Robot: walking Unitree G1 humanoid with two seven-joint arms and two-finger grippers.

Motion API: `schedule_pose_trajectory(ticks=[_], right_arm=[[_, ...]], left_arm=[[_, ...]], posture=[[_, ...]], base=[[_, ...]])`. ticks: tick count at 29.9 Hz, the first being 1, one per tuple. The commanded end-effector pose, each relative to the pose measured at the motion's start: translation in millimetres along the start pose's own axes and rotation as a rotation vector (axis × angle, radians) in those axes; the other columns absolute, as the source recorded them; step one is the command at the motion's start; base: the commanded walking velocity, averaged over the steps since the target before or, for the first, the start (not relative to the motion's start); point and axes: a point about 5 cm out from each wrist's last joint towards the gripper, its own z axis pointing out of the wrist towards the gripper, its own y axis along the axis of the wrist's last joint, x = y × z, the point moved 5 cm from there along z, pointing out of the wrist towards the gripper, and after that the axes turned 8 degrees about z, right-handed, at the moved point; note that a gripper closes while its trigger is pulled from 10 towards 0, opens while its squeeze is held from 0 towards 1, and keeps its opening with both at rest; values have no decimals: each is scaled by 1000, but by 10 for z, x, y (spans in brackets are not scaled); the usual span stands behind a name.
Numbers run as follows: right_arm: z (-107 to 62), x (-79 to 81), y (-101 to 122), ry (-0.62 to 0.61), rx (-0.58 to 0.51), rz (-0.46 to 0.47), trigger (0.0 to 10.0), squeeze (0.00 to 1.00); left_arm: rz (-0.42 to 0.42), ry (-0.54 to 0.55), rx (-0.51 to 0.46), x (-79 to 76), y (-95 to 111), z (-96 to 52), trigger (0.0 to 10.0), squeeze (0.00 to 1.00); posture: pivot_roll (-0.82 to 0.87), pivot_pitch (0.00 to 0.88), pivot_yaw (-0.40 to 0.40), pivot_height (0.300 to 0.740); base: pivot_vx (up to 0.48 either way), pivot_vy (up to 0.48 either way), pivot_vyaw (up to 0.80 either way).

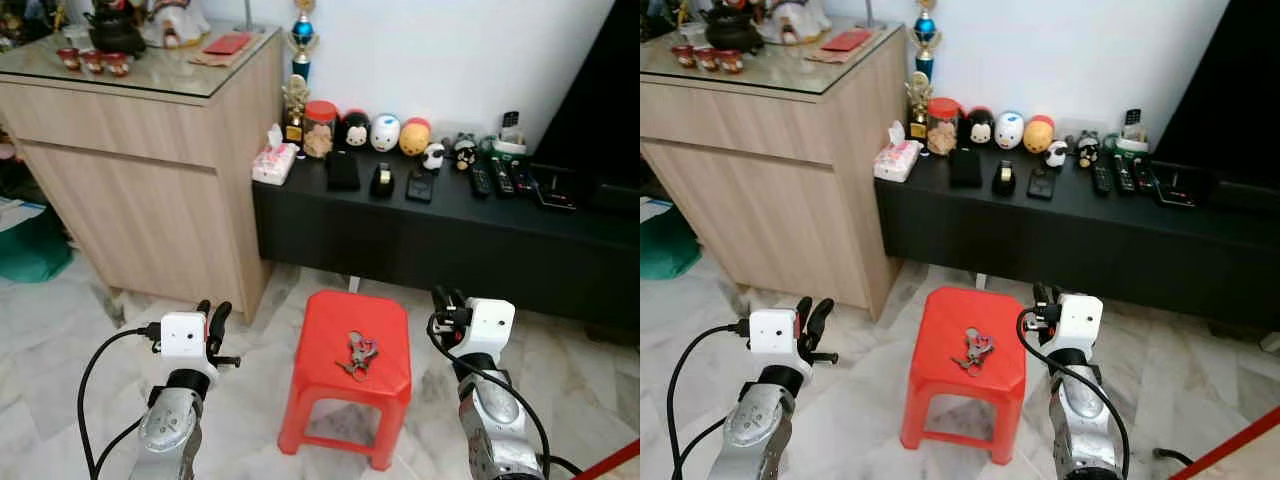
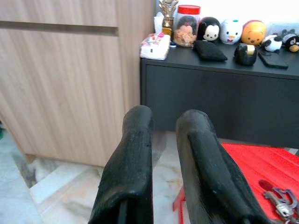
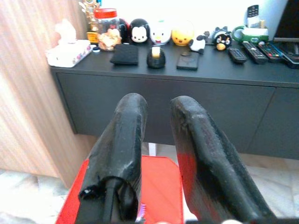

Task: Hang keys on a hook

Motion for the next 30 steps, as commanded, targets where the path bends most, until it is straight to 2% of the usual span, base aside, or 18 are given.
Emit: schedule_pose_trajectory(ticks=[1,21,24,30], right_arm=[[27,0,46,-4,-10,7,10000,0],[78,-25,77,-17,-9,19,10000,0],[79,-32,66,-18,-4,19,10000,0],[85,-63,59,-30,0,18,10000,0]], left_arm=[[-9,-10,-3,-2,27,17,10000,0],[-8,-15,-36,3,143,95,10000,0],[19,-34,-51,-17,184,96,10000,0],[15,-65,-74,-91,267,89,10000,0]], posture=[[-21,0,-49,740],[-9,0,-54,740],[-8,0,-55,740],[-5,0,-60,740]], base=[[0,281,0],[0,319,0],[0,0,0],[0,0,0]])
